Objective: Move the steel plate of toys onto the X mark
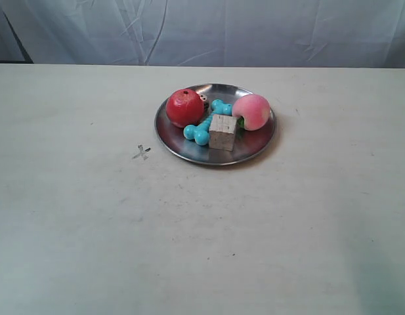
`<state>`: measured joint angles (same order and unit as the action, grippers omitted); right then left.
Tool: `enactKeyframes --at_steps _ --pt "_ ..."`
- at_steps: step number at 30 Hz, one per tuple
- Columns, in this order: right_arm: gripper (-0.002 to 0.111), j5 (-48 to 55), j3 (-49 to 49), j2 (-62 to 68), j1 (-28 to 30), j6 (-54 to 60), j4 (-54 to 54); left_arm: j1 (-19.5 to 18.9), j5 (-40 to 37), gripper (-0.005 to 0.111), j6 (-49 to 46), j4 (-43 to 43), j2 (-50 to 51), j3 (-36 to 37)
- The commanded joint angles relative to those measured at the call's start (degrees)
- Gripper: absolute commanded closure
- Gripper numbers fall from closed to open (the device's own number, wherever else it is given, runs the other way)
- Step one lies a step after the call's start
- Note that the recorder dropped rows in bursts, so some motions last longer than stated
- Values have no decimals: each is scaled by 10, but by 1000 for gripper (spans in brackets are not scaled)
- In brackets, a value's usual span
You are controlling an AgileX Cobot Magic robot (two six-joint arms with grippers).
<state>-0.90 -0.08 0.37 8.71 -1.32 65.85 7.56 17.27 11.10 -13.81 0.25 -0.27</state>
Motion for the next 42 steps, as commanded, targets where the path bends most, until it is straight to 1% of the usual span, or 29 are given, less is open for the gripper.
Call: enactKeyframes --at_steps 1,2,3,4,6,8,10,12,14,16,18,21,23,27,30,32,33,37,39,40,42 --pt "108 -66 1 -4 4 13 5 0 245 107 20 -12 -3 3" --pt "108 -71 1 -4 4 13 5 0 286 107 20 -21 -3 3" --pt "108 -71 1 -4 4 13 5 0 295 107 20 -33 -3 3" --pt "108 -71 1 -4 4 13 7 0 273 107 19 -44 -3 2" --pt "108 -71 1 -4 4 13 7 0 195 107 18 -58 -3 -12" --pt "108 -81 1 -4 4 2 7 0 116 107 -20 -58 1 -30" --pt "108 -98 1 -4 4 -11 7 0 93 107 -54 -58 31 -43" --pt "108 -105 -2 -4 4 -19 7 0 96 107 -60 -59 73 -59" --pt "108 -103 -26 -4 4 -20 -6 0 93 107 -60 -58 134 -88" --pt "108 -106 -46 -4 4 -18 -61 0 87 107 -60 -47 201 -123" --pt "108 -106 -63 1 4 -18 -121 0 75 107 -59 -16 283 -166" --pt "108 -114 -79 13 4 -18 -183 0 49 107 -55 54 402 -243" --pt "108 -129 -86 23 4 -18 -231 0 29 107 -34 63 484 -291" --pt "108 -138 -102 69 4 -18 -348 0 -38 107 36 80 615 -369" --pt "108 -102 -121 127 4 -18 -358 0 -84 107 126 81 709 -423" --pt "108 -74 -129 182 4 -18 -358 0 -109 107 165 85 768 -452" --pt "108 -61 -132 221 4 -18 -358 0 -118 107 171 85 797 -467" --pt "108 1 -165 417 4 -18 -358 10 -194 107 172 85 898 -530" --pt "108 45 -202 516 -2 -18 -367 24 -240 107 166 85 951 -567" --pt "108 69 -229 571 -8 -15 -380 31 -259 107 154 85 977 -584" --pt "108 112 -286 667 -22 9 -388 48 -301 107 95 54 1025 -626"
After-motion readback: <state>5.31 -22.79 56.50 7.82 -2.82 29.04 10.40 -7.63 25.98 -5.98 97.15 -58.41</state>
